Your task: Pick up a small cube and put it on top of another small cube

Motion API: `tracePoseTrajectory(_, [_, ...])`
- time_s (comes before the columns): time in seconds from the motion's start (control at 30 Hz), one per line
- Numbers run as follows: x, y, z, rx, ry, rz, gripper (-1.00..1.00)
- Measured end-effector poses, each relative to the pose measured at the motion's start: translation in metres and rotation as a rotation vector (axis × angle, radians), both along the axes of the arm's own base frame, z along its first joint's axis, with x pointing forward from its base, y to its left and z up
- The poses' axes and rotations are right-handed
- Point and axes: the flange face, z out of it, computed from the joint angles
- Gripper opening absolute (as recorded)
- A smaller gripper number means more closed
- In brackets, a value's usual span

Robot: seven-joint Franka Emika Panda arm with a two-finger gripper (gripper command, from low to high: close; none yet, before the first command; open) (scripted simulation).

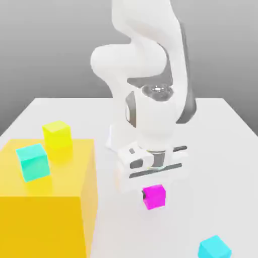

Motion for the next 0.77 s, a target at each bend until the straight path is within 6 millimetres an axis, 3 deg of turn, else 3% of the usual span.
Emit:
tracePoseTrajectory(0.27, [0.076, 0.054, 0.026, 0.0, 0.001, 0.275, -1.0])
tracePoseTrajectory(0.5, [0.134, 0.115, 0.048, 0.002, 0.001, 0.53, -1.0])
tracePoseTrajectory(0.63, [0.141, 0.124, 0.002, 0.001, 0.002, 0.562, -1.0])
tracePoseTrajectory(0.67, [0.141, 0.124, -0.008, 0.001, 0.002, 0.563, 1.0])
tracePoseTrajectory(0.77, [0.141, 0.124, -0.008, 0.001, 0.002, 0.563, 1.0])
